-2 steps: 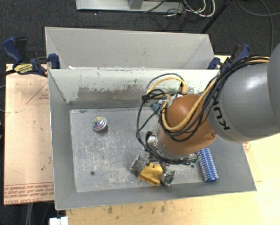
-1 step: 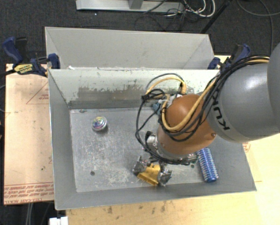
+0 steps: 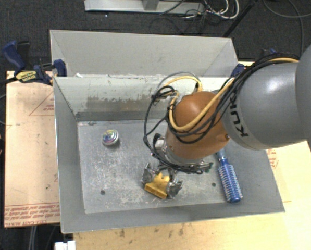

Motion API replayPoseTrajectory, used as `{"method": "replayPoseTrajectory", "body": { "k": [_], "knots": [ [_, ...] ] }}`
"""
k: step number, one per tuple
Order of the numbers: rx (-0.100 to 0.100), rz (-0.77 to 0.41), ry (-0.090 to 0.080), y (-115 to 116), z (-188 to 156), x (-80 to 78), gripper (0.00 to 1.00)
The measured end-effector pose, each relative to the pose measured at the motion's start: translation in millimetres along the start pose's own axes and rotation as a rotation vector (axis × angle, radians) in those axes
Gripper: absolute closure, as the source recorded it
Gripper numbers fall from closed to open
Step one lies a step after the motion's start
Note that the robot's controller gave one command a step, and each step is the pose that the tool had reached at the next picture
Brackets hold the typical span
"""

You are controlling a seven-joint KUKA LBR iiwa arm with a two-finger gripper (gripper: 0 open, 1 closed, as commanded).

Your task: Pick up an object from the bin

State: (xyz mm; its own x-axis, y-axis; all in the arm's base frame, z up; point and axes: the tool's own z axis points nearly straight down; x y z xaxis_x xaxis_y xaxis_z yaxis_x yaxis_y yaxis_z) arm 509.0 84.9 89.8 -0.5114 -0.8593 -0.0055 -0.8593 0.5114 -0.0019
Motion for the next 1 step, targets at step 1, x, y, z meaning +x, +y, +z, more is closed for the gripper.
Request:
{"method": "replayPoseTrajectory", "body": {
  "k": [1],
  "knots": [
    [0.006, 0.032, -0.004, 26.1, -229.1, -16.7, 1.0]
  ]
}}
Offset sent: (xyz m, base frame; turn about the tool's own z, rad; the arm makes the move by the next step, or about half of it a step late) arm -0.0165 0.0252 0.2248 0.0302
